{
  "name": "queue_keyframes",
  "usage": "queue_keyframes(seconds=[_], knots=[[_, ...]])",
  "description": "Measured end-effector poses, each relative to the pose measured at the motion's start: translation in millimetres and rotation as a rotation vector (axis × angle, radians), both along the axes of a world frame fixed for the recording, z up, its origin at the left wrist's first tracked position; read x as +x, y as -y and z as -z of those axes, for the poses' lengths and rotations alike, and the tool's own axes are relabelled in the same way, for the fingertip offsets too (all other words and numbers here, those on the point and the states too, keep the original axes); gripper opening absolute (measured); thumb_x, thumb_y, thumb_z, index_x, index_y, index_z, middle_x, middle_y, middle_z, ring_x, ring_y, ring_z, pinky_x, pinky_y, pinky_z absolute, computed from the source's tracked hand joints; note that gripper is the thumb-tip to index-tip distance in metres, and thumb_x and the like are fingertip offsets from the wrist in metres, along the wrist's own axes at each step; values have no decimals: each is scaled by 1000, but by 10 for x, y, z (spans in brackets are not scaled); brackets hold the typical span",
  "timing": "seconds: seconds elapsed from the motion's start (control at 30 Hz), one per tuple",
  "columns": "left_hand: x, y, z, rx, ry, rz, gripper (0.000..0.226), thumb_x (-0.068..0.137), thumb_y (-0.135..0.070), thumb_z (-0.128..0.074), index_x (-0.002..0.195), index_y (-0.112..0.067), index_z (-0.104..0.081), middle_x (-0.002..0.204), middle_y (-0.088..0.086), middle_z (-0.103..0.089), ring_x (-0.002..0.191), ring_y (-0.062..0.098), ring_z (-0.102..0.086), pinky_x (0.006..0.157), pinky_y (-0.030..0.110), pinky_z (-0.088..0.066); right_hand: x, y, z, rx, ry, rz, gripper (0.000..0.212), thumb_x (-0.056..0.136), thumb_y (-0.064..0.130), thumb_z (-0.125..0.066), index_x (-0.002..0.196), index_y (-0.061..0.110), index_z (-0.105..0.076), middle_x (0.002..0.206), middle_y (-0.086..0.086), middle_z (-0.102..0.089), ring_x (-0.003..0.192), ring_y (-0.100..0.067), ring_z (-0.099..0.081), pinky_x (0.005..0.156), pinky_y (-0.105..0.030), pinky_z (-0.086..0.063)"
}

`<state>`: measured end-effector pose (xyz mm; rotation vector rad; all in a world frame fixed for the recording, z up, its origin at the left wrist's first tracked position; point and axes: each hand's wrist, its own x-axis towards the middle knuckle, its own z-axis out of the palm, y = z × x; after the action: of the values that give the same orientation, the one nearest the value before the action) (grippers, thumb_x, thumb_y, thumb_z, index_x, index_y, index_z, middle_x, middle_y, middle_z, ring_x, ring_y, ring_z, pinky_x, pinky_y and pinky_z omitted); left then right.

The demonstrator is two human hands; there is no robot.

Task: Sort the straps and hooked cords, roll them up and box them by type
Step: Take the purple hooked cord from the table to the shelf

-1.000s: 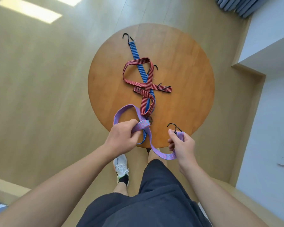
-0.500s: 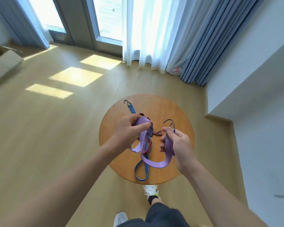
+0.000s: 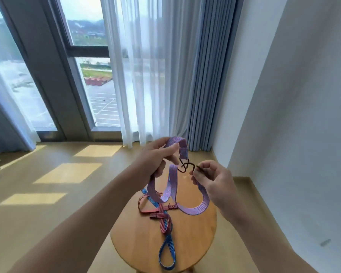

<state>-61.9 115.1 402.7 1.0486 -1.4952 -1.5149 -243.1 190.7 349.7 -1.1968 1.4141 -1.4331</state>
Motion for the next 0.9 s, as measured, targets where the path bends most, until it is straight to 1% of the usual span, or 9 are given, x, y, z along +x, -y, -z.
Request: queue_keyframes(seconds=[0.1, 0.17, 0.33, 0.43, 0.5, 0.6, 0.73, 0.8, 0.9], knots=[[-167, -137, -172, 32, 12, 159, 14, 102, -23, -60, 111, -19, -70, 72, 8, -61, 42, 11, -26, 39, 21, -17, -168, -125, -113, -62, -32, 18, 24, 81, -6, -77, 78, 17, -73, 94, -5, -73, 76, -21, -70, 69, -31, -55], [-332, -236, -231, 21, 32, 252, 20, 102, -22, -60, 118, -13, -68, 70, 6, -56, 43, 11, -24, 43, 25, -14, -278, -200, -142, -88, -73, 56, 26, 79, -5, -80, 75, 20, -73, 103, 1, -69, 74, -19, -68, 63, -26, -54], [-853, -445, -260, -2, 60, 376, 22, 100, -22, -62, 115, -6, -66, 66, 2, -48, 45, 12, -24, 49, 31, -10, -633, -434, -66, -52, -81, 204, 23, 86, -2, -74, 80, 13, -58, 68, -5, -60, 53, -17, -52, 48, -20, -43], [-1197, -498, -247, -14, 51, 422, 22, 100, -24, -62, 109, -3, -65, 68, 2, -47, 46, 14, -31, 43, 25, -19, -993, -645, -48, -49, -169, 323, 23, 86, 0, -73, 89, 15, -55, 77, 0, -64, 57, -7, -54, 56, -14, -43], [-1477, -528, -245, -23, 52, 430, 14, 98, -23, -66, 100, -10, -69, 67, 1, -46, 46, 13, -34, 42, 22, -25, -1311, -810, -68, -67, -249, 364, 27, 88, 1, -71, 95, 24, -60, 87, 5, -70, 73, -1, -63, 68, -11, -47], [-1960, -602, -212, -25, 64, 412, 5, 94, -19, -72, 95, -14, -71, 65, 1, -46, 50, 14, -38, 44, 21, -32, -1863, -1076, -145, -13, -368, 309, 28, 92, 3, -65, 104, 27, -71, 91, 13, -75, 86, 0, -68, 79, -14, -50], [-2637, -787, -81, 29, 92, 437, 15, 92, -15, -73, 107, -11, -72, 78, 4, -57, 64, 16, -53, 52, 27, -45, -2545, -1518, -312, 9, -259, 243, 30, 95, 1, -59, 105, 25, -75, 86, -8, -73, 77, -19, -67, 82, -42, -57], [-3014, -946, -29, 24, 106, 514, 29, 92, -6, -69, 119, -17, -68, 90, 3, -64, 78, 17, -61, 59, 32, -54, -2827, -1739, -381, -27, -182, 279, 32, 98, -3, -55, 105, 20, -75, 84, -18, -69, 73, -24, -64, 75, -42, -55], [-3526, -1237, 7, 56, 43, 623, 40, 95, 2, -62, 129, -19, -64, 106, 7, -69, 91, 21, -67, 71, 41, -61, -3129, -1986, -480, -93, -61, 359, 29, 99, -4, -54, 106, 14, -75, 83, -13, -69, 72, -28, -62, 71, -38, -55]])
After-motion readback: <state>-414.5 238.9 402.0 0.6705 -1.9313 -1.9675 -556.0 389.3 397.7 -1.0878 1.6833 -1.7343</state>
